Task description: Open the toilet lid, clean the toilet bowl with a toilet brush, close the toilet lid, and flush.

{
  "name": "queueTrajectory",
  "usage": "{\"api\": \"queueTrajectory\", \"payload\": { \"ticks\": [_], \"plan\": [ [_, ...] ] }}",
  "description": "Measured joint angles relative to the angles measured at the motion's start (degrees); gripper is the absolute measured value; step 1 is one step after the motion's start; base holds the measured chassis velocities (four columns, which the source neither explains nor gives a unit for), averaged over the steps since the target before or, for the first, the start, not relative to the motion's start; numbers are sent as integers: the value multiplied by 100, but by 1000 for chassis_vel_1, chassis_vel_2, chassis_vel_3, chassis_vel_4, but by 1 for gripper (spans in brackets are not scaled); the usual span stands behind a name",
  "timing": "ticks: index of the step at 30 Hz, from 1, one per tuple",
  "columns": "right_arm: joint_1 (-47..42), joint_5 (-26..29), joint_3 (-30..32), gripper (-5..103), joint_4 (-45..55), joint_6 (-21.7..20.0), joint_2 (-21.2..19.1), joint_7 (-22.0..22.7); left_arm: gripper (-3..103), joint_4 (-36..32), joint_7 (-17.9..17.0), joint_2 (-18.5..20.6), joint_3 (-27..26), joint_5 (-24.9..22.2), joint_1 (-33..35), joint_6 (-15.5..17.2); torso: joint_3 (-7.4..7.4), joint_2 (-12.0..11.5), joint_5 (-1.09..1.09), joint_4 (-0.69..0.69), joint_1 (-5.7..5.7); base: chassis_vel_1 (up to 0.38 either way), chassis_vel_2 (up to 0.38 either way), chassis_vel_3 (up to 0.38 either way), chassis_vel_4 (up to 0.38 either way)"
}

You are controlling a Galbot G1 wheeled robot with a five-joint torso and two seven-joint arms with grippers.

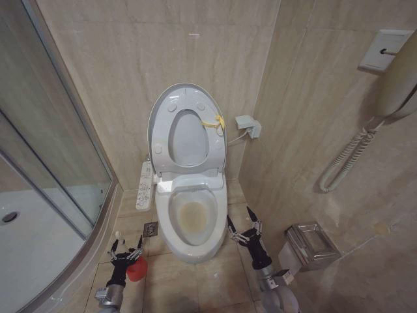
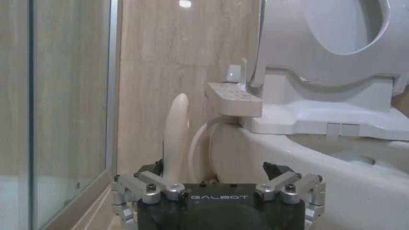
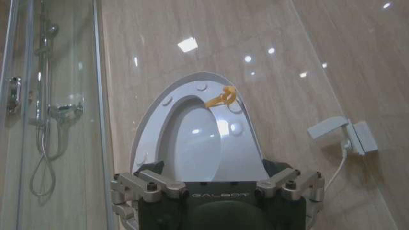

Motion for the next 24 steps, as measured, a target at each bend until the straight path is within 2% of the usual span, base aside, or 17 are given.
{"api": "queueTrajectory", "payload": {
  "ticks": [15,24],
  "plan": [
    [13,13,-17,100,-7,-7,-39,4,100,-207,0,-25,-68,5,168,-19,0,0,0,0,0,0,0,0,0],
    [-41,37,-8,100,8,5,-76,-4,100,-42,16,-68,-101,26,132,-38,0,0,0,1,0,0,0,0,0]
  ]
}}
